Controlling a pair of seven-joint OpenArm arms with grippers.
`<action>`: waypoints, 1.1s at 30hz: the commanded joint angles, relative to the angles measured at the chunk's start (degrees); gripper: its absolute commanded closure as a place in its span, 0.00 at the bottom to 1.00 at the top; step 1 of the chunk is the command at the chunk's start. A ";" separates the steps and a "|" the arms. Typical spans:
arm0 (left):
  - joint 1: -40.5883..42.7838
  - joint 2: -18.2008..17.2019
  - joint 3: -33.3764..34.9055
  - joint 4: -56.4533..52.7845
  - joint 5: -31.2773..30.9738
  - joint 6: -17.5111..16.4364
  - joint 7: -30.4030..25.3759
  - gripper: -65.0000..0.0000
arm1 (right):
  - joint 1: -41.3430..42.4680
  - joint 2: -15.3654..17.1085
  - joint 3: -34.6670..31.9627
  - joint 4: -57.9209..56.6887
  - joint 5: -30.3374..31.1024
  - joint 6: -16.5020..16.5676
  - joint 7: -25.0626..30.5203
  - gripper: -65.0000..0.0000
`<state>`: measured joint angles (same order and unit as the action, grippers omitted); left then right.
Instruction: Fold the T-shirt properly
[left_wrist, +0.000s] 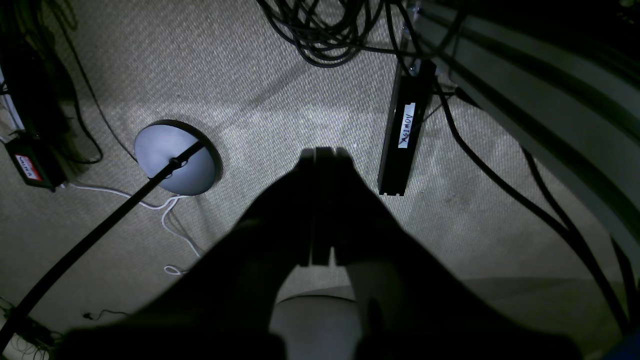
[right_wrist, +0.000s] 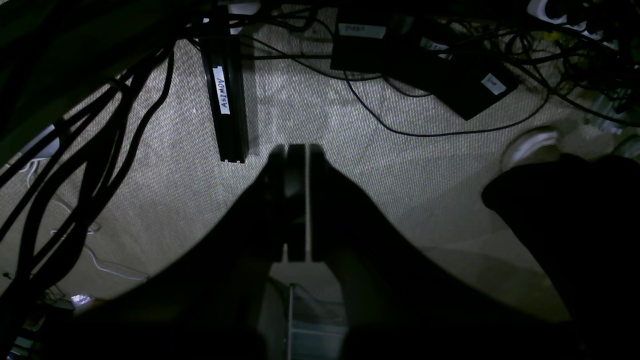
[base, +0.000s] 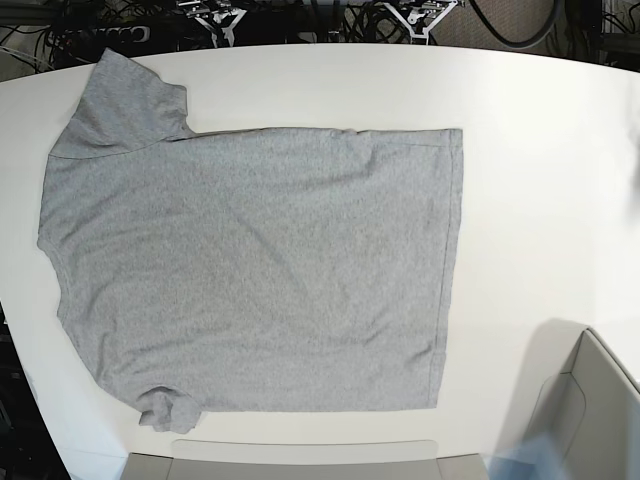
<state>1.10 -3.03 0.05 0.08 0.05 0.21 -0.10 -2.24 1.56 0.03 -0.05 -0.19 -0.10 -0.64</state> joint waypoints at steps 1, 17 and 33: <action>0.26 -0.18 0.08 -0.08 0.34 0.19 -0.12 1.00 | 0.09 0.24 0.01 0.05 -0.12 -0.21 0.07 1.00; 6.85 -1.76 -0.36 -0.08 -0.01 0.10 -15.42 1.00 | -6.07 4.02 0.45 0.36 0.14 -0.21 12.21 1.00; 25.40 -2.47 -0.36 0.41 0.08 0.28 -77.75 0.99 | -25.32 6.92 0.27 0.80 6.74 0.14 67.06 1.00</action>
<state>25.21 -5.43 -0.16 0.54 0.05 0.27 -77.10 -26.44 7.94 0.36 0.91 6.76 -0.01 65.52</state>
